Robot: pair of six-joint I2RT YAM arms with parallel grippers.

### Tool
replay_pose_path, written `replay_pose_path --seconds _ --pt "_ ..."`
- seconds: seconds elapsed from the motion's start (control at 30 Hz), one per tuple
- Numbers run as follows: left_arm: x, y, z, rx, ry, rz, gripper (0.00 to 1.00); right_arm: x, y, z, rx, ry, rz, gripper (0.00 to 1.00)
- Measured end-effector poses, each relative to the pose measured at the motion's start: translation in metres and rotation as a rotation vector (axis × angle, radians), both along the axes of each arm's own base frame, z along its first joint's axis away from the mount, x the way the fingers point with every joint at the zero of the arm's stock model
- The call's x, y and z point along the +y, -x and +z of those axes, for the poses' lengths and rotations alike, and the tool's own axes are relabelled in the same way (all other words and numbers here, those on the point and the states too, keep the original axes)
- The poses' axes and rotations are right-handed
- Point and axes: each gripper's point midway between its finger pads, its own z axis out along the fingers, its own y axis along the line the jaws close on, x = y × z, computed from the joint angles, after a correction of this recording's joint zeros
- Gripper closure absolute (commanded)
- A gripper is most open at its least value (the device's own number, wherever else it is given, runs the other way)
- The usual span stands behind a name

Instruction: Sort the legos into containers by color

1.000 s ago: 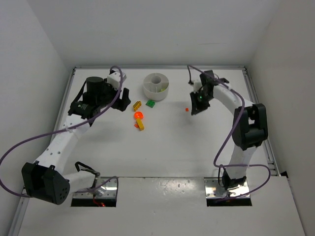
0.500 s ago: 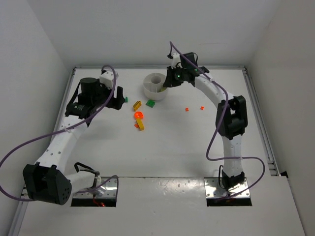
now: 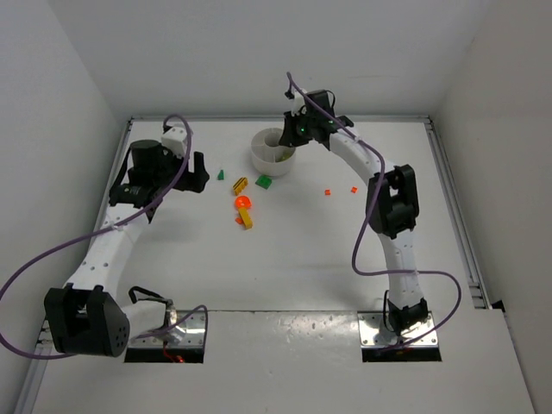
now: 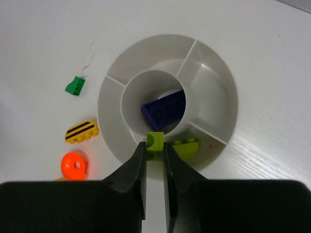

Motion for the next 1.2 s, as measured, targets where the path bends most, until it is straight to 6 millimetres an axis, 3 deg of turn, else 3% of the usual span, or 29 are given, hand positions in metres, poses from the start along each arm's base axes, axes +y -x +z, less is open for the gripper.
replay_pose_path --seconds 0.1,0.37,0.57,0.73,0.8,0.93,1.2 --pt "0.003 0.001 -0.004 0.007 0.001 0.007 0.16 0.005 -0.007 -0.004 -0.012 0.013 -0.010 0.95" --pt "0.006 0.001 -0.009 0.011 0.008 0.005 0.16 0.012 -0.002 -0.019 0.007 0.044 -0.007 0.95" --pt "0.007 0.000 -0.011 0.008 0.012 0.005 0.16 0.005 0.014 -0.040 0.055 0.066 -0.007 0.96" --pt "0.005 0.001 -0.012 0.008 0.017 -0.004 0.15 0.004 0.014 -0.041 0.051 0.073 -0.004 0.79" --pt "0.005 0.001 -0.011 0.007 0.019 -0.008 0.15 0.004 0.013 -0.040 0.043 0.076 -0.005 0.68" --pt "0.003 0.001 -0.014 0.010 0.022 -0.015 0.14 0.002 0.010 -0.038 0.028 0.083 -0.013 0.58" --pt "0.002 0.002 -0.017 0.010 0.023 -0.024 0.13 0.003 0.008 -0.033 0.013 0.075 -0.014 0.58"
